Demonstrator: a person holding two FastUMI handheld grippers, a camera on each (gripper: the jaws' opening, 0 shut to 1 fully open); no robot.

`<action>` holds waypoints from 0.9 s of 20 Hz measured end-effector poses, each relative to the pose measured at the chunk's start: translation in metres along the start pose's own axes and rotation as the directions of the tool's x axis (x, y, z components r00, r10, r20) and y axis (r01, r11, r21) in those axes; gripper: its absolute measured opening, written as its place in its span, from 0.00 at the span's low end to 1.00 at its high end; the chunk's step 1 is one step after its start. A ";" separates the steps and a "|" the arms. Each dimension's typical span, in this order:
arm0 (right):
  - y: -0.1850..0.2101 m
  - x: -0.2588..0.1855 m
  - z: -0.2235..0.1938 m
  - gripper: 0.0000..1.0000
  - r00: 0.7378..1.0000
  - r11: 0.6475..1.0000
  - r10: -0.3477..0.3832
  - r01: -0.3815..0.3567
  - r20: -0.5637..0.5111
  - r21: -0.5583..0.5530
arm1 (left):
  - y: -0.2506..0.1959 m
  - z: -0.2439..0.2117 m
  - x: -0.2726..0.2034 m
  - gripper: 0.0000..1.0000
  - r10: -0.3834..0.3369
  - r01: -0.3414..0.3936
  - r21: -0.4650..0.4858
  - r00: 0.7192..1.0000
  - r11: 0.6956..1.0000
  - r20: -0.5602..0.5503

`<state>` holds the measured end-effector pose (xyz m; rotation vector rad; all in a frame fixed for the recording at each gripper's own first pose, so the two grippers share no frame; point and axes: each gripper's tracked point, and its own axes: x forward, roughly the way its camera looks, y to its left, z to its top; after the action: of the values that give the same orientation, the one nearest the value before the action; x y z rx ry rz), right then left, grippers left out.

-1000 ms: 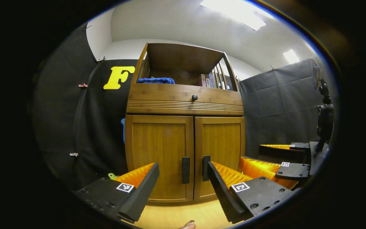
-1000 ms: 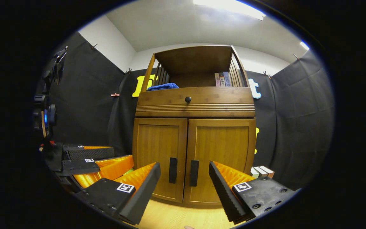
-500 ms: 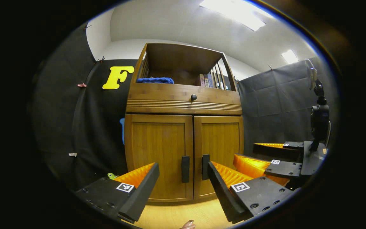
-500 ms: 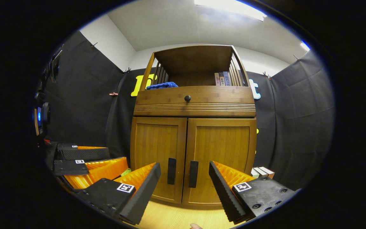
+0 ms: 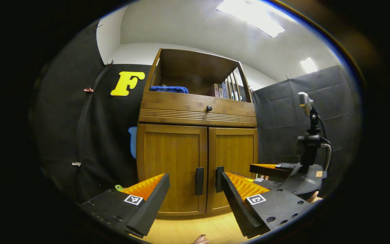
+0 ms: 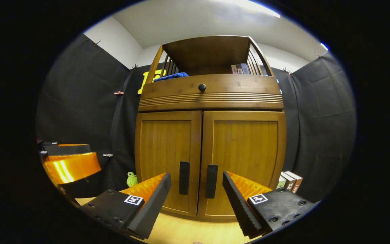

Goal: Open the right door of the double-door shoe cabinet with the right hand, and open the left door with the left hand.

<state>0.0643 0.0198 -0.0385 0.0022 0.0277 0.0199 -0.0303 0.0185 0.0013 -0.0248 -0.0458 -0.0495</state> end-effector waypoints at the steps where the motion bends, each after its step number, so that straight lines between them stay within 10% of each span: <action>1: -0.002 0.007 -0.003 0.97 1.000 1.000 -0.007 0.007 0.009 -0.007 | 0.001 0.000 -0.002 0.95 -0.008 0.008 -0.004 1.000 1.000 -0.001; 18: -0.038 0.111 -0.077 0.94 0.990 0.994 -0.109 0.111 -0.085 0.020 | 0.025 -0.014 0.007 0.95 0.012 -0.013 0.056 1.000 0.998 0.008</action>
<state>0.1734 -0.0162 -0.1187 0.0241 0.1122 -0.0904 -0.0215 0.0429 -0.0131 0.0312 -0.0552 -0.0357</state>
